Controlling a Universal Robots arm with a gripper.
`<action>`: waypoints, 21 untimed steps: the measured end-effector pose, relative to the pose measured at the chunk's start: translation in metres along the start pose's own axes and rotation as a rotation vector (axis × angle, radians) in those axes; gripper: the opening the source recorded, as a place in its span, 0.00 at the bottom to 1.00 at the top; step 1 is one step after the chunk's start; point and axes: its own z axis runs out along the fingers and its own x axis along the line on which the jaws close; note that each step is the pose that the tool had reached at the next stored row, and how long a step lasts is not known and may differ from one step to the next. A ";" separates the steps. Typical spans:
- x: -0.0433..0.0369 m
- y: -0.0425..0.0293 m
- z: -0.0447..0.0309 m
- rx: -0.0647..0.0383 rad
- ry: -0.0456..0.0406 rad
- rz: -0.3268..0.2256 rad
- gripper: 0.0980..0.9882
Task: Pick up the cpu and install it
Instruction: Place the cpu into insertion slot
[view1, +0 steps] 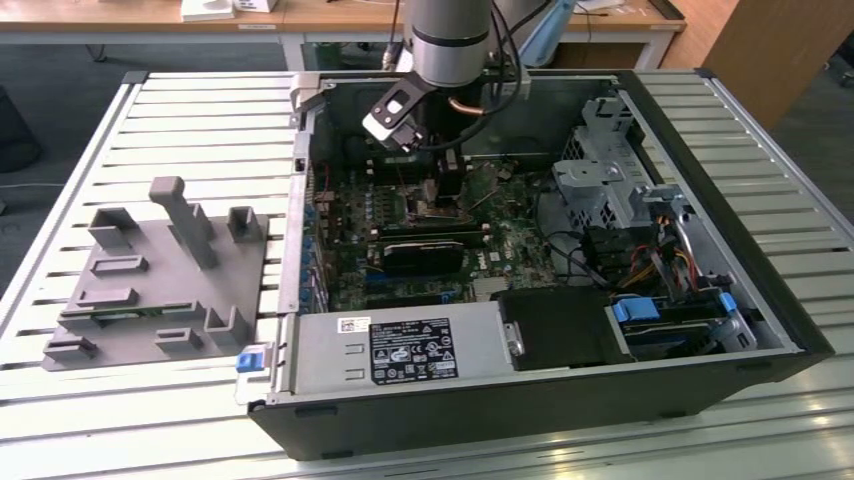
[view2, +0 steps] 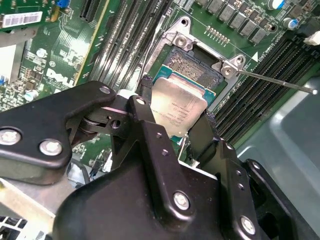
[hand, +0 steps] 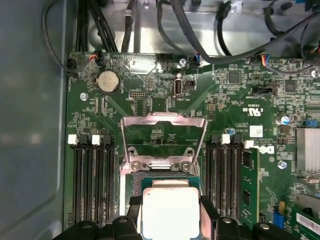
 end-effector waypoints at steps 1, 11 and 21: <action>0.0006 -0.0001 0.0012 0.000 -0.0002 0.000 0.50; 0.0034 -0.0037 0.0116 0.000 -0.0013 0.000 0.50; 0.0042 -0.0044 0.0188 0.000 -0.0019 0.000 0.50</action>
